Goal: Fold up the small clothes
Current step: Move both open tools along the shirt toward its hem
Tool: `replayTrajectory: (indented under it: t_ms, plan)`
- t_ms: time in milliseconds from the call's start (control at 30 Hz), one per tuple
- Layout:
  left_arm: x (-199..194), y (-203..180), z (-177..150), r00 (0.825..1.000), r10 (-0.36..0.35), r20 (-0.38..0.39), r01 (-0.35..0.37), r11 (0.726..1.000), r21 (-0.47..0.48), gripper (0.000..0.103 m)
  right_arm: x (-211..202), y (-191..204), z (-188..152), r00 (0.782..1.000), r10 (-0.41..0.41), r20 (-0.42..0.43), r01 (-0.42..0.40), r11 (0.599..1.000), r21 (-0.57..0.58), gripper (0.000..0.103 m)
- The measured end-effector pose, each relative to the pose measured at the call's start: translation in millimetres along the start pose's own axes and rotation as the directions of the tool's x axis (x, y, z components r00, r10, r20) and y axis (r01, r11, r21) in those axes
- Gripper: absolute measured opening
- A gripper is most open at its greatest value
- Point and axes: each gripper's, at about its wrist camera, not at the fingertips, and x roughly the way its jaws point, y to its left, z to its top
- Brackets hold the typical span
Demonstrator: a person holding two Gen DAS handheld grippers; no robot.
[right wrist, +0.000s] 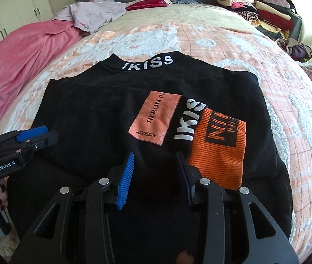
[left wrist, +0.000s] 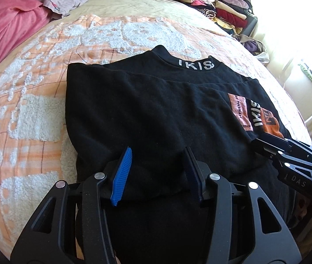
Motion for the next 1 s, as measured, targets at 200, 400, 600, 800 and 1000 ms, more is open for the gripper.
replayTrajectory:
  t_ms: [200,400,600,800,1000]
  plan:
    - [-4,-2,0,1.000,0.015,0.004,-0.015,1.000,0.014,0.041,-19,-4,-5,0.999,0.028,0.035,-0.029,0.999,0.043,0.038]
    - [-14,-1,-3,1.000,0.024,0.016,-0.024,1.000,0.005,0.041,-36,-9,-13,0.998,0.038,0.054,-0.042,0.996,0.073,0.046]
    - [-27,1,-5,0.999,0.027,0.036,-0.026,1.000,-0.007,0.048,-51,-16,-17,0.996,0.038,0.078,-0.046,0.993,0.109,0.060]
    - [-45,1,-10,0.997,0.036,0.068,-0.035,0.999,-0.020,0.061,-69,-21,-22,0.992,0.048,0.115,-0.065,0.988,0.143,0.074]
    - [-60,3,-15,0.995,0.047,0.093,-0.045,0.999,-0.025,0.074,-86,-24,-26,0.988,0.036,0.148,-0.060,0.985,0.159,0.086]
